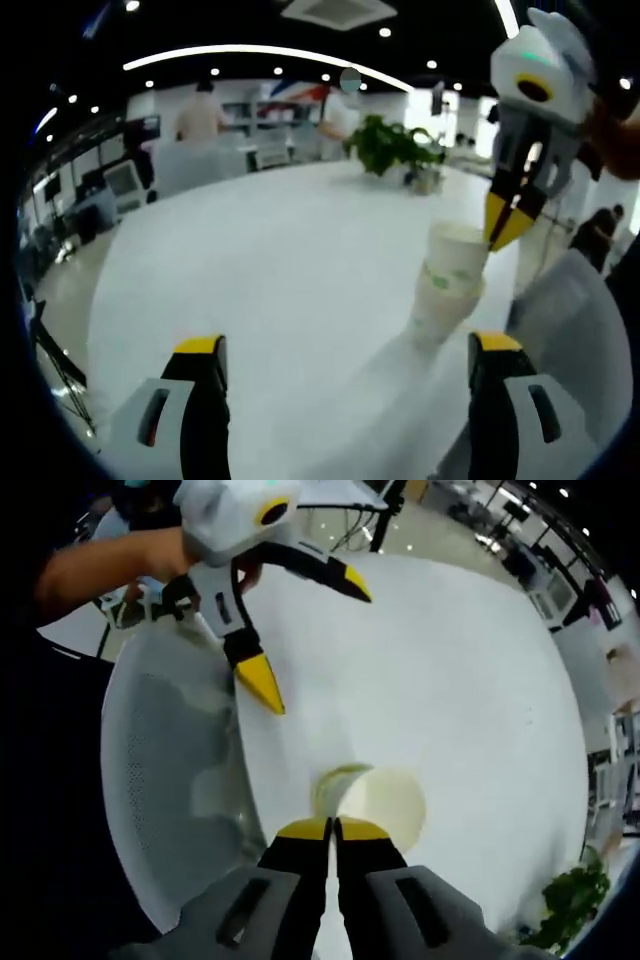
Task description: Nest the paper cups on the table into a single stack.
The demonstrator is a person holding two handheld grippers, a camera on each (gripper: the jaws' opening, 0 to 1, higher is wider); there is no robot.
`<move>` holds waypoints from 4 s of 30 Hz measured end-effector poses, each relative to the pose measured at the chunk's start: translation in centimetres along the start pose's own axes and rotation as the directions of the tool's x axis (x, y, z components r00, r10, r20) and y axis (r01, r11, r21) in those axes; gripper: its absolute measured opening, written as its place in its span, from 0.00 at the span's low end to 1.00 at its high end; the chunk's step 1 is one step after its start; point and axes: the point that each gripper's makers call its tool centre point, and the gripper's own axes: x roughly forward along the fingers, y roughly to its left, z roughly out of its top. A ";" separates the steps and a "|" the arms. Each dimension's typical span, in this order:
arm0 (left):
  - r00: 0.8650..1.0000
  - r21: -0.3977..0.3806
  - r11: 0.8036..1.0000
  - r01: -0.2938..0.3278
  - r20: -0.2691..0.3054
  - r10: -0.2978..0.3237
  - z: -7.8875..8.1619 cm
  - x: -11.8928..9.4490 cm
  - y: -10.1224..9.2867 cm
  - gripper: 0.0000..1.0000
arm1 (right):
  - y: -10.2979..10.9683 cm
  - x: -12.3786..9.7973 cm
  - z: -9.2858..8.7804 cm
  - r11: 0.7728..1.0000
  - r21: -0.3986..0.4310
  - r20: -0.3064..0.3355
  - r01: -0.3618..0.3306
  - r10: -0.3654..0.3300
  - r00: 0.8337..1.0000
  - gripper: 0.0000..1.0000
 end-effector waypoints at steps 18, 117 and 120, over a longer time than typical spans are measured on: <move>1.000 0.004 1.000 0.007 -0.014 -0.007 -0.2 0.4 -0.2 0.99 | 0.6 2.3 -0.1 1.000 -0.022 -0.007 -0.010 0.010 1.000 0.00; 0.967 0.192 0.953 0.236 0.050 -0.250 -0.8 4.5 -8.1 0.90 | -1.8 1.9 -3.8 0.986 0.137 0.797 -0.097 -0.051 0.601 0.84; 0.962 0.208 0.942 0.264 0.015 -0.273 -1.5 5.2 -8.5 0.86 | -1.2 2.9 -3.9 0.987 0.121 0.781 -0.109 -0.027 0.624 0.76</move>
